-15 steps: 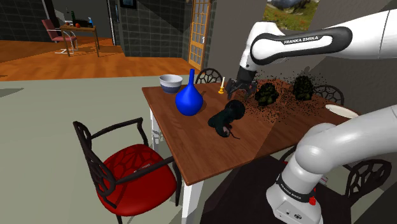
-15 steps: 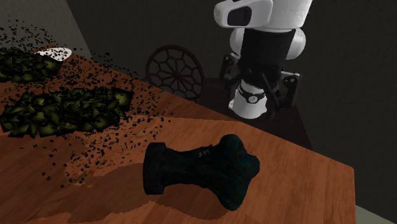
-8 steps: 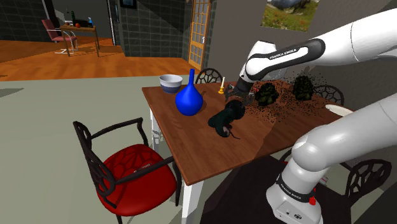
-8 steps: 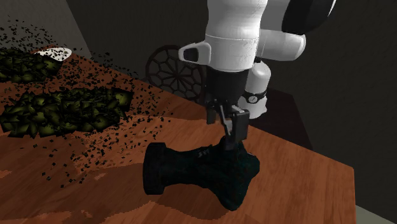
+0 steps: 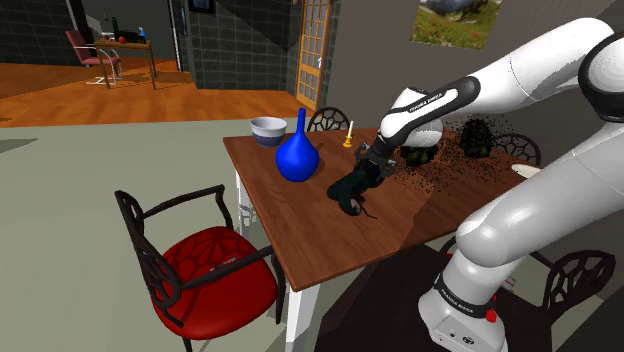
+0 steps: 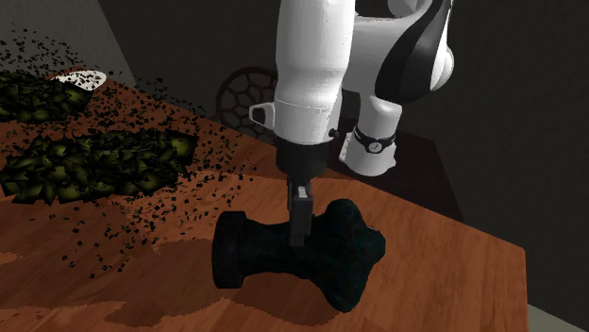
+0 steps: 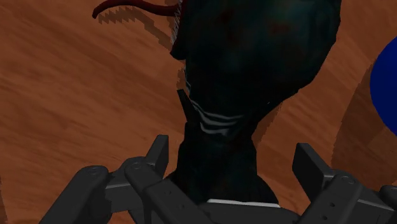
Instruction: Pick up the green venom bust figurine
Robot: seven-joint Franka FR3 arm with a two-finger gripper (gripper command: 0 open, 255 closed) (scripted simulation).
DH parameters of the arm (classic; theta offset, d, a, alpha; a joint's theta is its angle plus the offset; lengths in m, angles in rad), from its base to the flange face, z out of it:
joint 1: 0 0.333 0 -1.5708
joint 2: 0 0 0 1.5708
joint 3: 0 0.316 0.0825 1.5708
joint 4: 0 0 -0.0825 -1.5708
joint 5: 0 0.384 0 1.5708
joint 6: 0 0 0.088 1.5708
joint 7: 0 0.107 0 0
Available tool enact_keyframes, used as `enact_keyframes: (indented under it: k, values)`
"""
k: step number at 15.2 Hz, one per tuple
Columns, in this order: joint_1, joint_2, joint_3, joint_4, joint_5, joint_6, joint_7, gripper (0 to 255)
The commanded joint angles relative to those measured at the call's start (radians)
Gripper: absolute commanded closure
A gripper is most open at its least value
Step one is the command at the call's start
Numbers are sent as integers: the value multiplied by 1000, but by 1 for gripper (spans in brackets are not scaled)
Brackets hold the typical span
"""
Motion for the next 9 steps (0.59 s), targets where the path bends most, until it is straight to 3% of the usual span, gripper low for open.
enact_keyframes:
  k: [1,5,6,9]
  values:
    - [5,26,-4,-12,9,40,-4,0]
    - [14,58,-11,-25,23,84,-17,0]
    - [14,57,-11,-26,22,84,-17,255]
    - [13,56,-12,-26,22,83,-19,255]
